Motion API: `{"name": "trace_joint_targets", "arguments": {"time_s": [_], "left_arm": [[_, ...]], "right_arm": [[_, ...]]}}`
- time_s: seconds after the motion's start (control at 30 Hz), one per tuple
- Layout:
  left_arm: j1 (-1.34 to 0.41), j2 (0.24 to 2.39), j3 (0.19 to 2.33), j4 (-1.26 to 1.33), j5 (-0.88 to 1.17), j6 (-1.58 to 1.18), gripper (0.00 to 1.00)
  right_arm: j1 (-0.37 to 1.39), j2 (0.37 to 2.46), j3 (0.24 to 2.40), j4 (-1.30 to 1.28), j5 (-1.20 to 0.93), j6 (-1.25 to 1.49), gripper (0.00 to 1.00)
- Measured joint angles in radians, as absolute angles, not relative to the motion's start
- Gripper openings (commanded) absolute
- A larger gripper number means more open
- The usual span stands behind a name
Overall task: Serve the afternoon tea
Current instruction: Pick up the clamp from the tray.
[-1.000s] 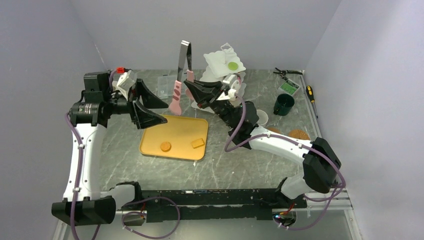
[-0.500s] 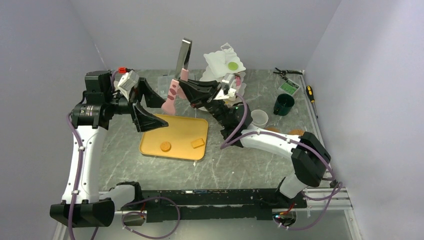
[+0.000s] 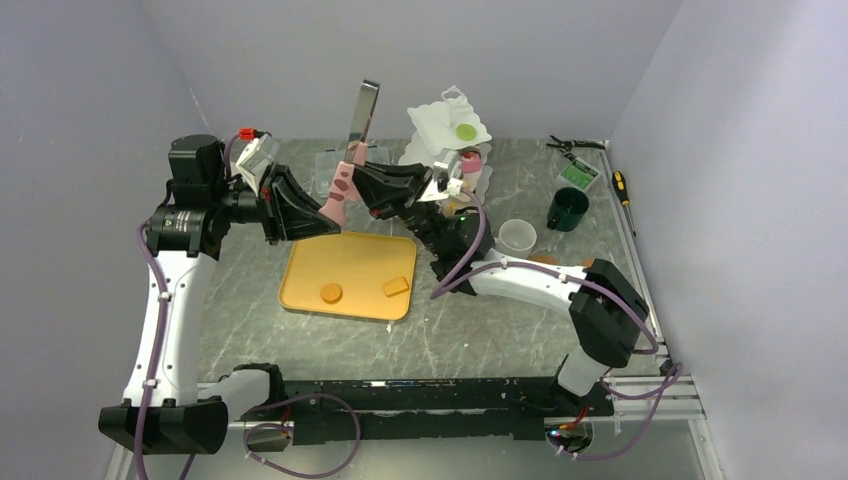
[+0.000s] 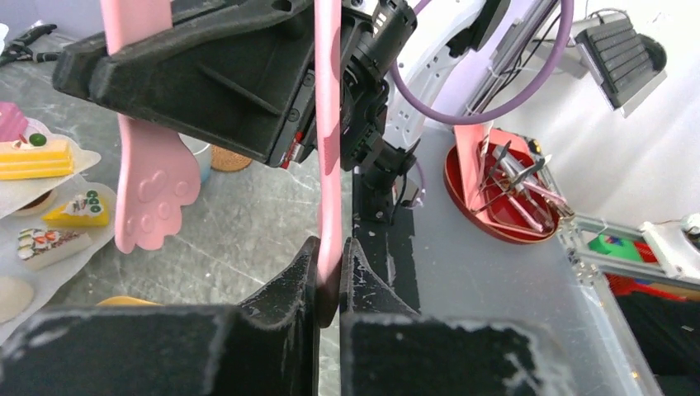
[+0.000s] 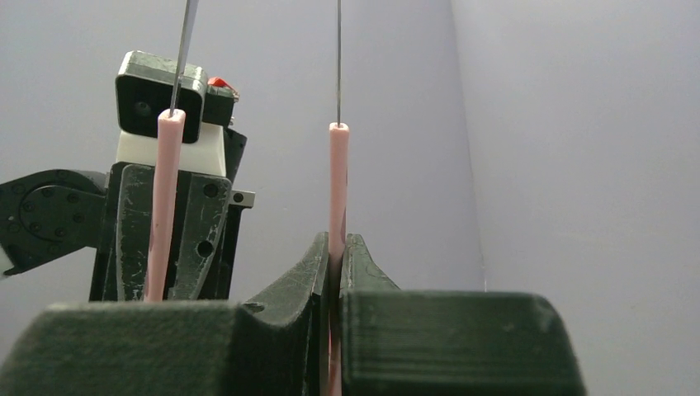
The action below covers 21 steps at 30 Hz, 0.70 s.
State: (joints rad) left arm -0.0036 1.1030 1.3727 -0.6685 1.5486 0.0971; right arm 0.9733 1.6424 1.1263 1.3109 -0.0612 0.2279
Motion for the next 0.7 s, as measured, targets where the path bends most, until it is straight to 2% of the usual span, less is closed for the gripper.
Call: {"name": "trace_joint_targets", "arguments": {"time_s": [0.03,0.07,0.13,0.33,0.47,0.7], "left_arm": [[-0.005,1.108,1.386,-0.688,1.549,0.114,0.03],[-0.005,1.117,1.403,-0.717,1.548,0.136,0.03],[-0.005,1.133,1.439,-0.801,1.546,0.203,0.03],[0.004,1.166,1.514,-1.018,1.475,0.466,0.03],[0.004,1.170,1.514,-1.124,1.426,0.619,0.03],[0.002,1.182,1.514,-1.308,1.372,0.904,0.03]], "right_arm": [[0.973,1.641,1.126,1.310,-0.062,0.234,0.01],[0.973,1.636,1.125,1.304,-0.065,0.240,0.09],[0.965,1.613,1.112,1.277,-0.088,0.256,0.41],[0.812,1.432,0.994,1.110,-0.349,0.375,0.98],[0.676,1.378,1.019,0.974,-0.593,0.432,1.00],[0.678,1.366,1.090,0.731,-0.908,0.353,1.00]]}}
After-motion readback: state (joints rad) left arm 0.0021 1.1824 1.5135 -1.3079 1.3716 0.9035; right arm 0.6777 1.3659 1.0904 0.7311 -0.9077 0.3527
